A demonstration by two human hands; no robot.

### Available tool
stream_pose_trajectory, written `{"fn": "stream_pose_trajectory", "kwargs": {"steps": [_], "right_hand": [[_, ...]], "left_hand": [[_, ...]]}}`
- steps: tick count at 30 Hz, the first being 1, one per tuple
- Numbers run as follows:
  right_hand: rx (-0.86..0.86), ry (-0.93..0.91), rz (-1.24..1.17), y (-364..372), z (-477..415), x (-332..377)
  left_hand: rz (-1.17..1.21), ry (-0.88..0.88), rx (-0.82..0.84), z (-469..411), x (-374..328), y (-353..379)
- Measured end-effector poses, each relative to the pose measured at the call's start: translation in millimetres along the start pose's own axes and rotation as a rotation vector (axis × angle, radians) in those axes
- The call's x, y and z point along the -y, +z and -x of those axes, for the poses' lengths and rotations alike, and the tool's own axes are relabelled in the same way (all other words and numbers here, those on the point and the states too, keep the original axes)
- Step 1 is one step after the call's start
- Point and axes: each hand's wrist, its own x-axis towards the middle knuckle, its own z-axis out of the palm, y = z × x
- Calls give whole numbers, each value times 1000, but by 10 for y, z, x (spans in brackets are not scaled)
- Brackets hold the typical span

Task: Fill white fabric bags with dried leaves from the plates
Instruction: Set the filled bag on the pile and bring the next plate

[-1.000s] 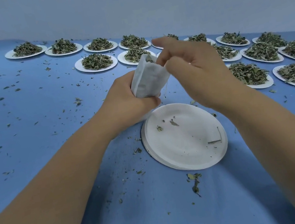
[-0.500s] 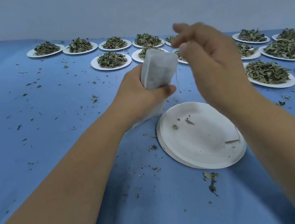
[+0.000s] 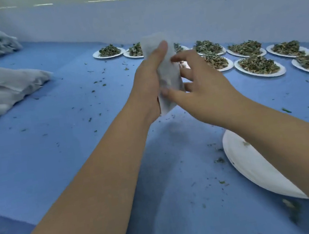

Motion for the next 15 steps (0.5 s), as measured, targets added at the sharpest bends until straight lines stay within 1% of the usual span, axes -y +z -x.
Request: {"fn": "stream_pose_trajectory", "kwargs": {"steps": [1,4,6,8,9,10,13,15], "right_hand": [[-17,-20,-11,107,-109,55],[-24,-81,-26,544,-462,240],[-37,-100,-97,895,-740,367],[-58,-104,-175,1219,-1031,445],[-64,-100,-213,1377,-1179,482],[-70,-92,-245,1539,-1331,514],[-70,-73,-273,2020,-1815,595],[-59,-80,-275,2326,-2136,666]], "left_hand": [[32,2,32,-2,-92,-131],[68,101,50,-58,-337,-584],[82,174,38,-90,-539,-949],[82,235,-29,-104,-731,-1322],[83,232,-102,-121,-812,-1515],[108,246,-215,-150,-876,-1693],[308,371,-606,-224,-1027,-2095],[396,394,-800,-241,-1090,-2237]]}}
